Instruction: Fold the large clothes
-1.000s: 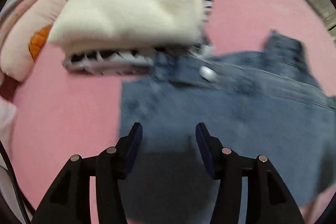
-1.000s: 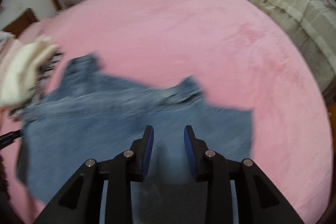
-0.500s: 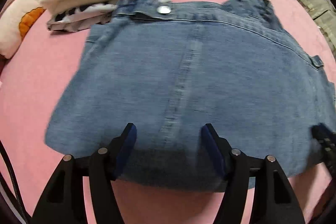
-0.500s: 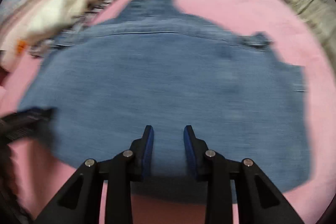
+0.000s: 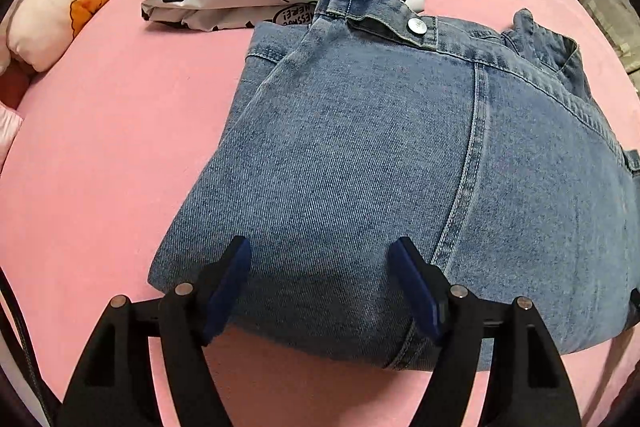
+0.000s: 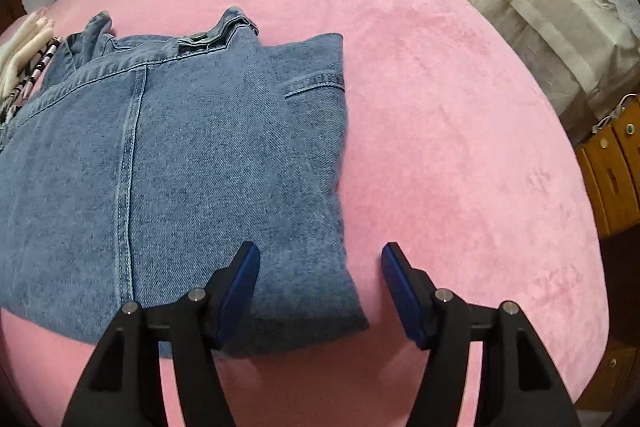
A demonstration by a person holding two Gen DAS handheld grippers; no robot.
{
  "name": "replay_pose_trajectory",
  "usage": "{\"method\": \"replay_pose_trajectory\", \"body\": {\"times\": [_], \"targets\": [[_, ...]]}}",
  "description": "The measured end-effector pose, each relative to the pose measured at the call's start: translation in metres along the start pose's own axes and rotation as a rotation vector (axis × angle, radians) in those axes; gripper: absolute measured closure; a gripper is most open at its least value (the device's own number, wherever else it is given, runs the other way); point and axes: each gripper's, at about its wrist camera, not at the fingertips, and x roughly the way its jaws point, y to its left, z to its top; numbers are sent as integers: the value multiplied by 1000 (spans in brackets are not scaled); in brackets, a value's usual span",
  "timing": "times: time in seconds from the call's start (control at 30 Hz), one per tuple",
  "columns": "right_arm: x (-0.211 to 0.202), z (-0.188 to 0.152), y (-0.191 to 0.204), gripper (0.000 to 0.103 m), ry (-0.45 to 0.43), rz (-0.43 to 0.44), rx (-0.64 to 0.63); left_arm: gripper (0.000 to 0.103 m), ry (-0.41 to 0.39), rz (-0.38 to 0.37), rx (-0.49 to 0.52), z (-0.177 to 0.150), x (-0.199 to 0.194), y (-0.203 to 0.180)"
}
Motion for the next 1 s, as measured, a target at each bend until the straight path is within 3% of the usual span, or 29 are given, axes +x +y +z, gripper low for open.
{"method": "replay_pose_trajectory", "body": {"times": [0.17, 0.27, 0.6, 1.0], "targets": [[-11, 3, 19, 40, 9, -7, -1, 31, 30, -36, -32, 10, -13, 2], [-31, -6, 9, 40, -2, 6, 21, 31, 36, -44, -42, 12, -28, 6], [-77, -12, 10, 40, -43, 95, 92, 31, 8, -88, -31, 7, -74, 13], [-139, -34, 55, 40, -166, 154, -5, 31, -46, -165, 21, -24, -125, 14]]}}
